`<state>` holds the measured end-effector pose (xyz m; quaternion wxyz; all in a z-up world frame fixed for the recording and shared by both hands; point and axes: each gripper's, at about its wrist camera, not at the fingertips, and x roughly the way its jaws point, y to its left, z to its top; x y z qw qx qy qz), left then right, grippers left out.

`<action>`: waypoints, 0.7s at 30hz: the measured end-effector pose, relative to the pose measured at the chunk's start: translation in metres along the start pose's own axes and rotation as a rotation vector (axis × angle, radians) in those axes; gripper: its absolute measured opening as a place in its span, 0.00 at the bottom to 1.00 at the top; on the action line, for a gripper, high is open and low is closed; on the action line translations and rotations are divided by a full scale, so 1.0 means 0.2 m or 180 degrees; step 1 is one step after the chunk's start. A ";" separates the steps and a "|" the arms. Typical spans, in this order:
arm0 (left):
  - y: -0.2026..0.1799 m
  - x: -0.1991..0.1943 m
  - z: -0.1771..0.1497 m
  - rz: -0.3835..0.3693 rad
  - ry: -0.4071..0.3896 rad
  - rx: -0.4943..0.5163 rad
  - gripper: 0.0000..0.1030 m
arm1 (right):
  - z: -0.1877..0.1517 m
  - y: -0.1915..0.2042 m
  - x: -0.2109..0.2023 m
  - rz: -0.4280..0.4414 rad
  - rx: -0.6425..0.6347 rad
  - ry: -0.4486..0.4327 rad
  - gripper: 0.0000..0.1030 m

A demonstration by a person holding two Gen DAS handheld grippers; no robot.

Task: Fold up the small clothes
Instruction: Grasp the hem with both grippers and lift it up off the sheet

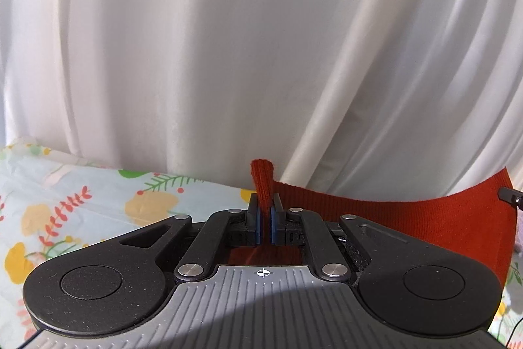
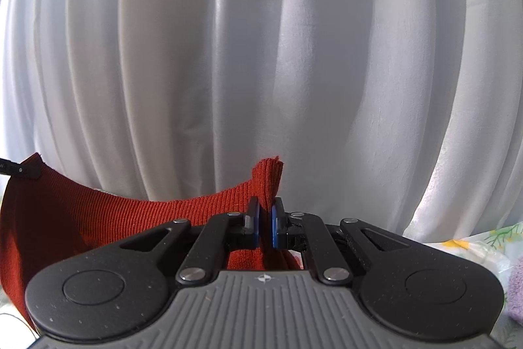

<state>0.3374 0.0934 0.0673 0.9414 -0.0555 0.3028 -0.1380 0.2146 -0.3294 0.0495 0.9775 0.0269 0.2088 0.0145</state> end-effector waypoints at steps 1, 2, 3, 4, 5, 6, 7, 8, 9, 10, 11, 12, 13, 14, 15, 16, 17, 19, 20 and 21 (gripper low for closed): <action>0.01 0.03 0.01 0.0029 0.0014 -0.0008 0.07 | -0.01 0.00 0.02 -0.0011 0.0019 0.0024 0.06; 0.01 0.05 0.01 0.0051 0.0030 -0.0012 0.07 | -0.01 0.00 0.05 -0.0037 0.0030 0.0040 0.06; 0.02 0.07 0.01 0.0080 0.0052 -0.0025 0.07 | -0.01 0.00 0.08 -0.0061 0.0029 0.0053 0.06; 0.02 0.10 0.01 0.0109 0.0078 -0.0039 0.07 | -0.02 0.01 0.11 -0.0083 0.0023 0.0072 0.06; 0.03 0.12 0.01 0.0127 0.0106 -0.0045 0.07 | -0.03 0.01 0.13 -0.0118 0.0023 0.0087 0.06; 0.03 0.15 0.01 0.0163 0.0128 -0.0051 0.07 | -0.04 0.02 0.16 -0.0141 0.0014 0.0099 0.06; 0.03 0.16 0.00 0.0203 0.0143 -0.0043 0.07 | -0.04 0.02 0.19 -0.0165 0.0000 0.0122 0.06; 0.03 0.19 -0.01 0.0237 0.0154 -0.0021 0.07 | -0.06 0.02 0.22 -0.0197 -0.0003 0.0152 0.06; 0.03 0.21 -0.02 0.0285 0.0165 -0.0014 0.07 | -0.07 0.03 0.25 -0.0228 -0.0006 0.0184 0.06; 0.03 0.23 -0.03 0.0325 0.0191 -0.0010 0.07 | -0.08 0.04 0.29 -0.0262 -0.0021 0.0217 0.06; 0.03 0.26 -0.04 0.0354 0.0227 -0.0015 0.07 | -0.10 0.04 0.32 -0.0299 -0.0037 0.0235 0.06; 0.03 0.29 -0.05 0.0394 0.0253 -0.0031 0.07 | -0.11 0.04 0.35 -0.0328 -0.0024 0.0260 0.06; 0.04 0.31 -0.07 0.0434 0.0279 -0.0045 0.07 | -0.13 0.05 0.38 -0.0356 0.0004 0.0283 0.06; 0.04 0.33 -0.08 0.0470 0.0301 -0.0049 0.07 | -0.14 0.05 0.41 -0.0382 0.0026 0.0295 0.06; 0.04 0.35 -0.09 0.0506 0.0314 -0.0052 0.07 | -0.16 0.05 0.43 -0.0406 0.0045 0.0311 0.06; 0.05 0.37 -0.11 0.0522 0.0330 -0.0065 0.07 | -0.17 0.05 0.45 -0.0434 0.0056 0.0326 0.06; 0.05 0.39 -0.12 0.0531 0.0343 -0.0088 0.07 | -0.19 0.05 0.47 -0.0457 0.0056 0.0336 0.06; 0.06 0.41 -0.14 0.0576 0.0355 -0.0116 0.07 | -0.21 0.06 0.50 -0.0502 0.0034 0.0372 0.06; 0.07 0.43 -0.14 0.0605 0.0363 -0.0117 0.07 | -0.22 0.06 0.53 -0.0525 0.0018 0.0389 0.06; 0.07 0.45 -0.15 0.0631 0.0372 -0.0116 0.07 | -0.24 0.07 0.54 -0.0545 -0.0007 0.0402 0.06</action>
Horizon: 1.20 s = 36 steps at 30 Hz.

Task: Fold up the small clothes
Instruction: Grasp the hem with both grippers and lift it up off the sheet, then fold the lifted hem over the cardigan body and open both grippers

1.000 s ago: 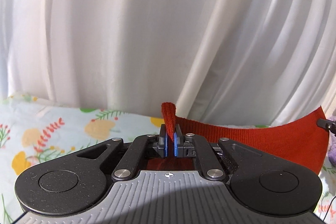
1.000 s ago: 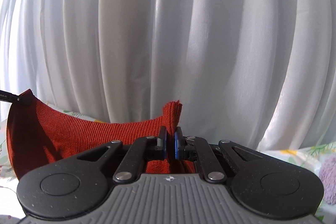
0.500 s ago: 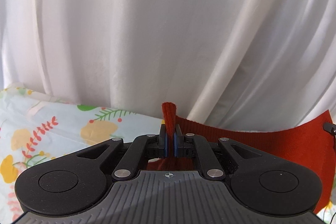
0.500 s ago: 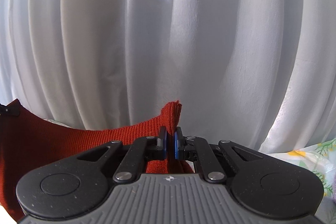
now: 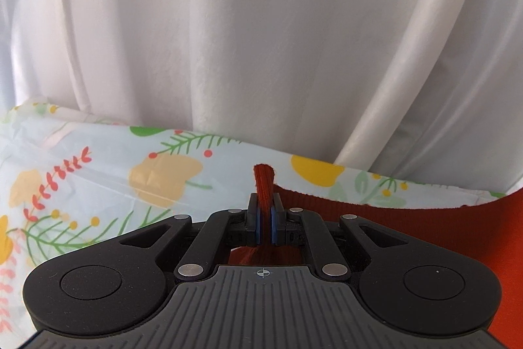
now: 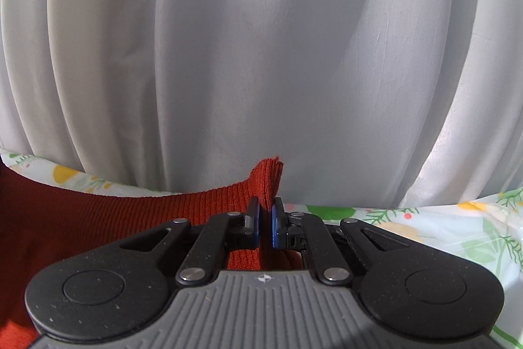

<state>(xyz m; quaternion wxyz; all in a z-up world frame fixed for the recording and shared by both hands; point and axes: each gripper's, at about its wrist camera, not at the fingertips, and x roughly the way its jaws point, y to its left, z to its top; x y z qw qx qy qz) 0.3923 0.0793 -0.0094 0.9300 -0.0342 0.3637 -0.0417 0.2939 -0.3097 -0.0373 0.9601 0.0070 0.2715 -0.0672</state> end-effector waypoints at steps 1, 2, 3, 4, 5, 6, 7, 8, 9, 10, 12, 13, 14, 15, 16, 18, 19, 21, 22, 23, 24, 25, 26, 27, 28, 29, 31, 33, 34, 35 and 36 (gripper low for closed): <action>0.00 0.02 -0.01 0.0018 0.0016 0.0016 0.07 | -0.01 0.01 0.02 -0.0016 -0.0015 0.0013 0.06; -0.01 0.03 -0.02 0.0029 0.0028 0.0038 0.07 | -0.03 -0.01 0.02 -0.0031 -0.0012 0.0027 0.06; -0.01 0.04 -0.03 0.0033 0.0033 0.0054 0.07 | -0.04 0.00 0.04 -0.0039 -0.0011 0.0047 0.06; -0.02 0.05 -0.03 0.0036 0.0044 0.0069 0.07 | -0.04 0.00 0.05 -0.0050 -0.0009 0.0065 0.06; -0.02 0.06 -0.04 0.0048 0.0051 0.0070 0.07 | -0.05 0.00 0.06 -0.0063 -0.0005 0.0072 0.06; -0.02 0.06 -0.04 0.0054 0.0045 0.0050 0.07 | -0.05 0.00 0.08 -0.0064 -0.0007 0.0087 0.06; -0.02 0.06 -0.04 0.0057 0.0030 0.0023 0.07 | -0.06 0.00 0.08 -0.0066 -0.0013 0.0099 0.06; -0.01 0.06 -0.03 0.0057 0.0011 -0.0002 0.07 | -0.06 0.00 0.08 -0.0080 -0.0019 0.0097 0.06; -0.01 0.05 -0.03 0.0055 -0.0023 -0.0026 0.07 | -0.06 0.01 0.08 -0.0088 -0.0033 0.0085 0.06; -0.01 0.05 -0.02 0.0064 -0.0049 -0.0033 0.07 | -0.06 0.01 0.10 -0.0098 -0.0044 0.0053 0.06; -0.01 0.03 0.00 0.0085 -0.0115 -0.0027 0.07 | -0.05 0.01 0.07 -0.0143 -0.0050 -0.0049 0.06; -0.01 0.02 0.01 0.0091 -0.0138 -0.0022 0.07 | -0.04 0.01 0.06 -0.0142 -0.0048 -0.0088 0.06; -0.02 0.02 0.02 0.0105 -0.0163 -0.0024 0.07 | -0.02 0.02 0.07 -0.0147 -0.0040 -0.0109 0.06; -0.02 0.03 0.02 0.0129 -0.0181 -0.0028 0.07 | -0.01 0.03 0.08 -0.0157 -0.0028 -0.0105 0.06; -0.02 0.04 0.02 0.0161 -0.0177 -0.0025 0.07 | 0.00 0.03 0.09 -0.0164 -0.0015 -0.0090 0.06; -0.03 0.08 0.00 0.0207 -0.0128 0.0006 0.07 | 0.00 0.03 0.12 -0.0175 0.0013 -0.0034 0.06; -0.04 0.10 -0.02 0.0219 -0.0076 0.0023 0.07 | 0.00 0.03 0.13 -0.0178 0.0038 0.0020 0.06; -0.04 0.13 -0.05 0.0209 0.0049 0.0025 0.16 | -0.03 0.02 0.17 -0.0134 0.0109 0.0140 0.09; -0.03 0.11 -0.07 0.0223 0.0069 -0.0010 0.20 | -0.04 0.00 0.17 -0.0114 0.0154 0.0206 0.10; -0.02 0.09 -0.09 0.0234 0.0058 -0.0045 0.28 | -0.05 -0.01 0.16 -0.0111 0.0233 0.0211 0.14; -0.01 0.04 -0.10 0.0195 0.0003 -0.0084 0.34 | -0.05 -0.04 0.13 -0.0111 0.0363 0.0170 0.16; -0.02 -0.01 -0.11 0.0117 -0.0089 -0.0143 0.36 | -0.04 -0.07 0.08 -0.0069 0.0519 0.0109 0.17; -0.04 -0.07 -0.12 -0.0037 -0.0196 -0.0245 0.41 | -0.04 -0.09 0.03 0.0061 0.0730 0.0031 0.18; -0.07 -0.11 -0.14 -0.0286 -0.0268 -0.0357 0.53 | -0.04 -0.10 -0.02 0.0275 0.0989 -0.0048 0.26; -0.11 -0.14 -0.16 -0.0564 -0.0314 -0.0468 0.64 | -0.06 -0.11 -0.06 0.0633 0.1307 -0.0095 0.31; -0.16 -0.15 -0.20 -0.0858 -0.0323 -0.0599 0.84 | -0.09 -0.10 -0.07 0.1097 0.1655 -0.0080 0.43; -0.26 -0.11 -0.26 -0.1250 -0.0270 -0.0824 0.92 | -0.21 -0.04 -0.02 0.2080 0.2388 0.0161 0.50; -0.31 -0.01 -0.34 -0.1216 -0.0179 -0.0985 0.92 | -0.33 0.03 0.09 0.2483 0.2966 0.0468 0.50; -0.32 0.04 -0.37 -0.1061 -0.0111 -0.1062 0.92 | -0.38 0.05 0.15 0.2519 0.3137 0.0565 0.49; -0.31 0.07 -0.40 -0.0975 -0.0134 -0.1074 0.86 | -0.42 0.04 0.18 0.2465 0.3199 0.0566 0.32; -0.31 0.06 -0.42 -0.0923 -0.0301 -0.0916 0.88 | -0.44 0.01 0.20 0.2402 0.3163 0.0537 0.18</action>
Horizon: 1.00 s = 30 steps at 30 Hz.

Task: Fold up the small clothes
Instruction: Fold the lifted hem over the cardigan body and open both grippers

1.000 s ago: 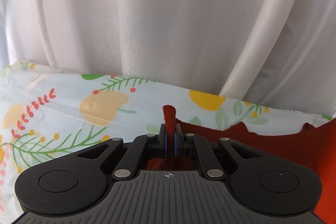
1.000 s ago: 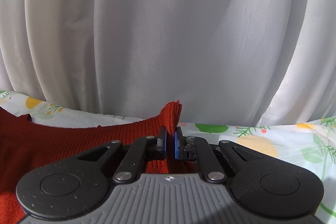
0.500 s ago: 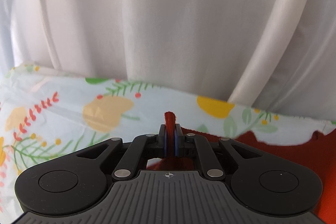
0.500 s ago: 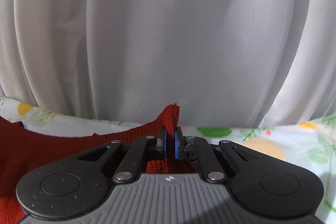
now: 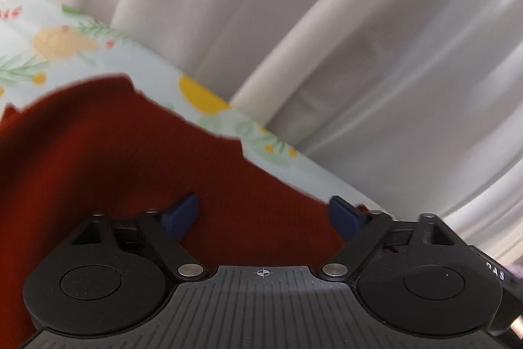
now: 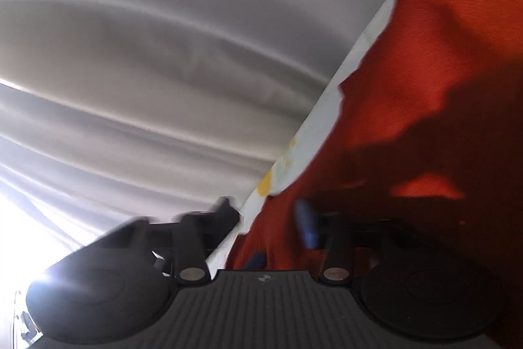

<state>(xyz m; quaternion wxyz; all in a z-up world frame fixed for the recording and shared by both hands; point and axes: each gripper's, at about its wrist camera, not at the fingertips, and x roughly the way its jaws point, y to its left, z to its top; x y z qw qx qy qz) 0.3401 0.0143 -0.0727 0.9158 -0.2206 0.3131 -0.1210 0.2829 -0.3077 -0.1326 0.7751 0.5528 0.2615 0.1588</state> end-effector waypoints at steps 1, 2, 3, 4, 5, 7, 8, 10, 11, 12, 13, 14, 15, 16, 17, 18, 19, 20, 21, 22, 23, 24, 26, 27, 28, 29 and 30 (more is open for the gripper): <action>0.00 0.00 0.00 0.0143 -0.0027 0.0215 0.88 | 0.04 -0.01 -0.02 -0.0059 -0.0124 -0.0018 0.15; 0.01 0.00 -0.01 0.0219 -0.0031 0.0383 0.87 | 0.09 -0.01 -0.06 -0.0137 -0.0327 -0.0089 0.15; 0.04 -0.01 -0.01 0.0162 -0.0048 0.0453 0.87 | 0.13 -0.01 -0.11 -0.0272 -0.0552 -0.0187 0.15; 0.06 -0.02 0.00 0.0107 -0.0063 0.0418 0.87 | 0.18 -0.02 -0.15 -0.0381 -0.0684 -0.0247 0.15; 0.08 -0.04 0.00 0.0106 -0.0076 0.0385 0.86 | 0.23 -0.01 -0.19 -0.0455 -0.0778 -0.0261 0.11; 0.09 -0.05 0.01 0.0213 -0.0086 0.0437 0.86 | 0.28 0.03 -0.28 -0.0984 -0.1206 -0.0488 0.21; 0.10 -0.05 0.01 0.0225 -0.0092 0.0451 0.86 | 0.30 0.02 -0.33 -0.1199 -0.1235 -0.0642 0.34; 0.11 -0.05 0.02 0.0249 -0.0085 0.0479 0.86 | 0.35 -0.02 -0.42 -0.1187 -0.1001 -0.0811 0.35; 0.11 -0.06 0.01 0.0281 -0.0077 0.0531 0.86 | 0.36 -0.03 -0.45 -0.1337 -0.1014 -0.0917 0.36; 0.11 -0.06 0.01 0.0329 -0.0064 0.0609 0.86 | 0.37 -0.03 -0.47 -0.1377 -0.1073 -0.0981 0.37; 0.10 -0.06 0.01 0.0384 -0.0057 0.0688 0.86 | 0.37 -0.01 -0.49 -0.1528 -0.1123 -0.0997 0.40; 0.09 -0.08 0.00 0.0428 -0.0055 0.0758 0.86 | 0.37 0.01 -0.49 -0.1744 -0.1183 -0.0991 0.41; 0.09 -0.08 0.00 0.0467 -0.0054 0.0815 0.86 | 0.35 0.02 -0.51 -0.1809 -0.1252 -0.0979 0.41; 0.08 -0.10 -0.01 0.0503 -0.0056 0.0858 0.86 | 0.33 0.04 -0.54 -0.1824 -0.1301 -0.0956 0.41; 0.08 -0.11 -0.01 0.0522 -0.0053 0.0888 0.86 | 0.31 0.07 -0.56 -0.1855 -0.1342 -0.0927 0.41; 0.08 -0.13 -0.01 0.0527 -0.0046 0.0903 0.86 | 0.27 0.10 -0.59 -0.1864 -0.1391 -0.0890 0.41; 0.08 -0.14 -0.02 0.0534 -0.0035 0.0914 0.86 | 0.23 0.13 -0.63 -0.1833 -0.1476 -0.0865 0.41; 0.08 -0.16 -0.02 0.0552 -0.0024 0.0927 0.86 | 0.19 0.16 -0.66 -0.1834 -0.1578 -0.0859 0.41; 0.08 -0.17 -0.02 0.0573 -0.0011 0.0945 0.87 | 0.13 0.20 -0.65 -0.1897 -0.1736 -0.0843 0.41; 0.08 -0.19 -0.02 0.0593 -0.0005 0.0960 0.87 | 0.09 0.24 -0.68 -0.1961 -0.1911 -0.0838 0.41; 0.08 -0.20 -0.02 0.0617 -0.0006 0.0976 0.88 | 0.04 0.26 -0.71 -0.2010 -0.2070 -0.0842 0.41; 0.08 -0.21 -0.02 0.0641 -0.0003 0.1000 0.89 | 0.00 0.28 -0.73 -0.2037 -0.2176 -0.0840 0.40; 0.10 -0.25 -0.03 0.0699 -0.0007 0.1029 0.89 | -0.09 0.29 -0.78 -0.2082 -0.2277 -0.0757 0.39; 0.11 -0.27 -0.03 0.0709 0.0002 0.1022 0.89 | -0.12 0.29 -0.79 -0.2148 -0.2299 -0.0718 0.36; 0.12 -0.28 -0.03 0.0711 0.0005 0.1009 0.89 | -0.14 0.27 -0.79 -0.2220 -0.2318 -0.0672 0.34; 0.13 -0.30 -0.04 0.0724 0.0011 0.0996 0.89 | -0.16 0.25 -0.80 -0.2283 -0.2317 -0.0641 0.33; 0.14 -0.31 -0.04 0.0752 0.0021 0.0988 0.89 | -0.16 0.23 -0.81 -0.2368 -0.2289 -0.0632 0.33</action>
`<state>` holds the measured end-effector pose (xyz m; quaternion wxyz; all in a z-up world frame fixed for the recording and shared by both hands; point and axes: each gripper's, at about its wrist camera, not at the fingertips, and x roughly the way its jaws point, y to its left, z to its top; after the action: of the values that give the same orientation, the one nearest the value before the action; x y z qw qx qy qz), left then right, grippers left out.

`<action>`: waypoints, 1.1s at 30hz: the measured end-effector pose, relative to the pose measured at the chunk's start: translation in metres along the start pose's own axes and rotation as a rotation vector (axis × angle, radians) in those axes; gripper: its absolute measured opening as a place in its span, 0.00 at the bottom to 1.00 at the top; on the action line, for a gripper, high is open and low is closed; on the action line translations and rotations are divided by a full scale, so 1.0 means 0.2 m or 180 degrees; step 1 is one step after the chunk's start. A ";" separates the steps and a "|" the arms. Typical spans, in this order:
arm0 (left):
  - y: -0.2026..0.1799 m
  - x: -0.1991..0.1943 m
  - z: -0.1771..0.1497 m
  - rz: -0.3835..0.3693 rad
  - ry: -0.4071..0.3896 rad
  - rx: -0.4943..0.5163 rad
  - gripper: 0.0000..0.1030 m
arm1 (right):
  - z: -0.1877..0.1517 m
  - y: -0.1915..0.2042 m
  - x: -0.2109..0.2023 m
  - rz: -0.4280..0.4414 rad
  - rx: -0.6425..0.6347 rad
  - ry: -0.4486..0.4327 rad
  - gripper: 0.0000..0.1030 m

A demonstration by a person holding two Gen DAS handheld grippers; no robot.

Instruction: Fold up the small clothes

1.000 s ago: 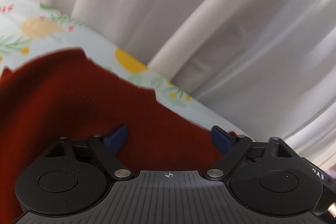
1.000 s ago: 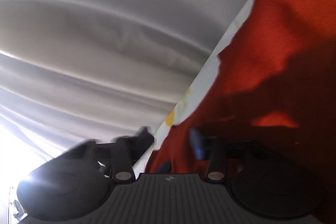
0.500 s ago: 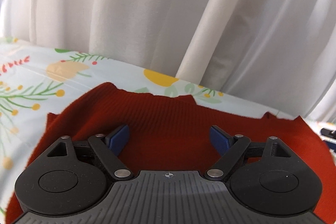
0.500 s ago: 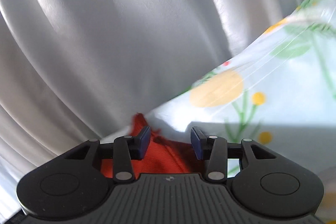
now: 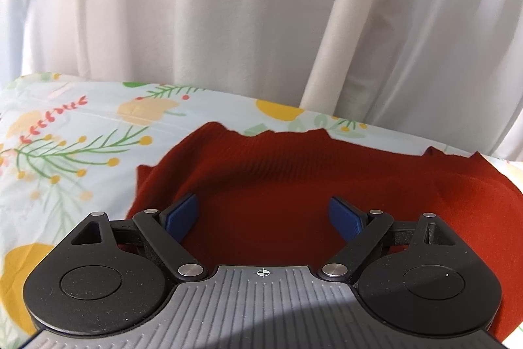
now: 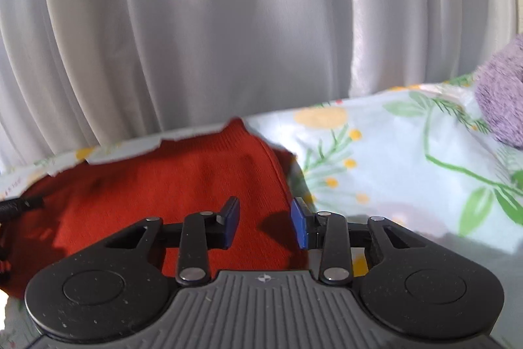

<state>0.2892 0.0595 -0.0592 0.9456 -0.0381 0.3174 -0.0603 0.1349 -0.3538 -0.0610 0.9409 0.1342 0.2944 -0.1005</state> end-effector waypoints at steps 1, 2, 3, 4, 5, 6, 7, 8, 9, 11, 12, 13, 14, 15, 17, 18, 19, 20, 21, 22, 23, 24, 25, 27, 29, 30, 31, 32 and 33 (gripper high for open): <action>0.01 -0.01 -0.01 0.0032 0.0013 0.0004 0.89 | -0.01 -0.01 0.00 -0.0075 0.0018 0.0043 0.33; 0.02 -0.03 -0.01 0.0087 0.0017 0.0029 0.89 | -0.03 -0.03 -0.03 -0.0157 0.0040 0.0073 0.32; 0.03 -0.04 -0.02 0.0205 0.0019 0.0065 0.92 | -0.03 -0.04 -0.04 -0.0228 0.0072 0.0086 0.32; 0.05 -0.05 -0.03 0.0354 0.0058 0.0062 0.94 | -0.04 -0.04 -0.05 -0.0261 0.0114 0.0080 0.32; 0.09 -0.06 -0.04 0.0435 0.0102 0.0001 0.94 | -0.04 -0.05 -0.07 -0.0238 0.0145 0.0059 0.32; 0.14 -0.08 -0.06 0.0468 0.0166 -0.0124 0.94 | -0.04 -0.05 -0.10 -0.0197 0.0169 0.0038 0.32; 0.21 -0.10 -0.07 0.0471 0.0219 -0.0326 0.94 | -0.04 -0.04 -0.13 -0.0140 0.0178 0.0032 0.32; 0.28 -0.14 -0.08 0.0468 0.0250 -0.0570 0.94 | -0.04 -0.01 -0.15 -0.0065 0.0163 0.0044 0.32; 0.34 -0.18 -0.10 0.0428 0.0275 -0.0814 0.94 | -0.05 0.01 -0.17 0.0004 0.0133 0.0067 0.32; 0.45 -0.27 -0.13 0.0278 0.0326 -0.1226 0.94 | -0.07 0.08 -0.20 0.0169 0.0067 0.0114 0.32; 0.48 -0.32 -0.15 0.0186 0.0337 -0.1382 0.94 | -0.08 0.12 -0.21 0.0284 0.0053 0.0119 0.32; 0.51 -0.36 -0.18 0.0063 0.0358 -0.1532 0.94 | -0.09 0.16 -0.24 0.0388 0.0058 0.0115 0.32; 0.54 -0.39 -0.20 -0.0088 0.0362 -0.1659 0.94 | -0.11 0.19 -0.25 0.0497 0.0059 0.0108 0.32; 0.56 -0.42 -0.22 -0.0263 0.0357 -0.1792 0.94 | -0.11 0.24 -0.26 0.0616 0.0060 0.0108 0.32; 0.58 -0.45 -0.26 -0.0554 0.0408 -0.2033 0.94 | -0.13 0.34 -0.25 0.0819 0.0036 0.0171 0.32; 0.59 -0.45 -0.29 -0.0696 0.0432 -0.2156 0.94 | -0.13 0.38 -0.23 0.0906 0.0014 0.0220 0.32; 0.60 -0.44 -0.30 -0.0811 0.0476 -0.2285 0.94 | -0.14 0.43 -0.22 0.0982 -0.0013 0.0268 0.32; 0.60 -0.44 -0.32 -0.0902 0.0510 -0.2398 0.94 | -0.14 0.47 -0.20 0.1054 -0.0024 0.0307 0.32; 0.61 -0.43 -0.33 -0.0968 0.0500 -0.2485 0.93 | -0.14 0.52 -0.19 0.1134 -0.0029 0.0348 0.32; 0.62 -0.42 -0.34 -0.1018 0.0482 -0.2556 0.93 | -0.15 0.57 -0.18 0.1215 -0.0052 0.0393 0.32; 0.64 -0.41 -0.34 -0.1067 0.0472 -0.2614 0.92 | -0.15 0.61 -0.17 0.1268 -0.0080 0.0420 0.32; 0.65 -0.41 -0.35 -0.1115 0.0464 -0.2662 0.91 | -0.15 0.65 -0.16 0.1310 -0.0109 0.0444 0.32; 0.66 -0.40 -0.35 -0.1165 0.0468 -0.2718 0.89 | -0.16 0.69 -0.15 0.1333 -0.0145 0.0470 0.32; 0.68 -0.37 -0.33 -0.1230 0.0485 -0.2733 0.84 | -0.17 0.78 -0.13 0.1361 -0.0221 0.0541 0.32; 0.69 -0.32 -0.30 -0.1272 0.0527 -0.2663 0.79 | -0.18 0.85 -0.10 0.1373 -0.0275 0.0610 0.29; 0.70 -0.30 -0.28 -0.1289 0.0559 -0.2634 0.77 | -0.18 0.89 -0.08 0.1391 -0.0300 0.0650 0.24; 0.70 -0.27 -0.26 -0.1311 0.0578 -0.2604 0.76 | -0.19 0.93 -0.07 0.1414 -0.0321 0.0682 0.22; 0.70 -0.25 -0.24 -0.1330 0.0595 -0.2570 0.76 | -0.19 0.96 -0.05 0.1428 -0.0344 0.0707 0.19; 0.69 -0.23 -0.22 -0.1349 0.0604 -0.2531 0.76 | -0.20 1.00 -0.04 0.1446 -0.0379 0.0723 0.15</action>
<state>0.2392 0.2018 -0.0821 0.7911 -0.4563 0.3863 -0.1291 0.1611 -0.1517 -0.0492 0.9065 0.1516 0.3658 0.1465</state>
